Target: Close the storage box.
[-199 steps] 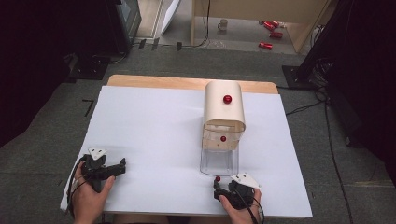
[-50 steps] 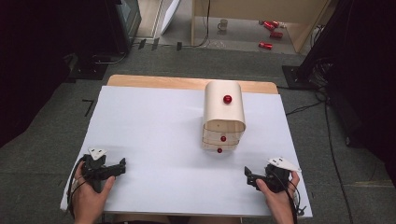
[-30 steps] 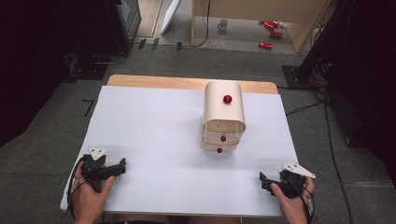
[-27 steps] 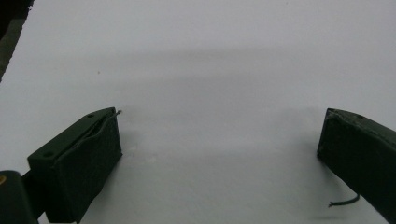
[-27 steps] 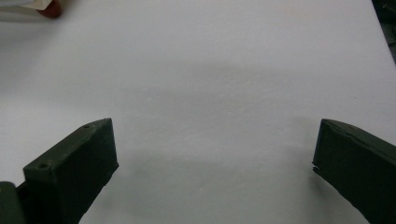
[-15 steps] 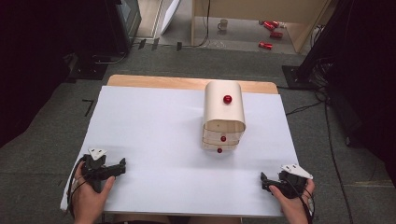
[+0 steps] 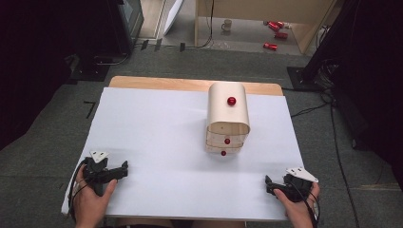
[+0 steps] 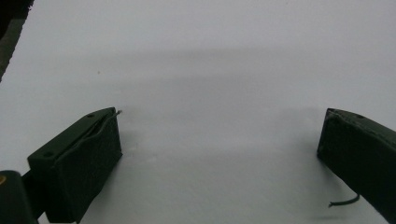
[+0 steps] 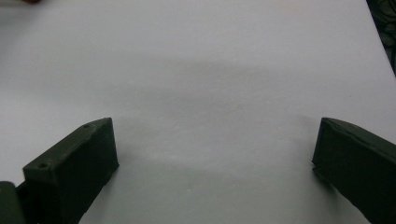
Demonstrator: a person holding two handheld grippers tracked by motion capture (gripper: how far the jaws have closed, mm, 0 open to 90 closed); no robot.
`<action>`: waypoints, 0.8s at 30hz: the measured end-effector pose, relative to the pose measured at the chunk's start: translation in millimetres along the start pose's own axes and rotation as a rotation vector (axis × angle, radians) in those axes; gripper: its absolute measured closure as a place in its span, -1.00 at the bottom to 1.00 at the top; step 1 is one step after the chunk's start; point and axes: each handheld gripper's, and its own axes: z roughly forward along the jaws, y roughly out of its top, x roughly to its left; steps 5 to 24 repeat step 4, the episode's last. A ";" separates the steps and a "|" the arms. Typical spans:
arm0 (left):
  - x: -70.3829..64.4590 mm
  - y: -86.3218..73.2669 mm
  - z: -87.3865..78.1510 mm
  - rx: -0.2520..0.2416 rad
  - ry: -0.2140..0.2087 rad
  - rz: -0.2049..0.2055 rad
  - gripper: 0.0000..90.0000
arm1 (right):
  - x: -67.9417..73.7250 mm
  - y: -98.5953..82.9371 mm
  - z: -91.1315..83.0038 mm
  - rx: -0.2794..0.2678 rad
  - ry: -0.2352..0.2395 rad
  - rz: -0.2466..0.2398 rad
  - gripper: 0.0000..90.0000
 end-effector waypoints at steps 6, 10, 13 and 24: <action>0.0 0.0 0.0 0.000 0.000 0.000 -1.00 | -0.1 0.1 0.0 0.000 0.001 0.002 -1.00; 0.0 0.0 0.0 0.000 0.000 0.000 -1.00 | -0.1 0.1 0.0 0.000 0.001 0.002 -1.00; 0.0 0.0 0.0 0.000 0.000 0.000 -1.00 | -0.1 0.1 0.0 0.000 0.001 0.002 -1.00; 0.0 0.0 0.0 0.000 0.000 0.000 -1.00 | -0.1 0.1 0.0 0.000 0.001 0.002 -1.00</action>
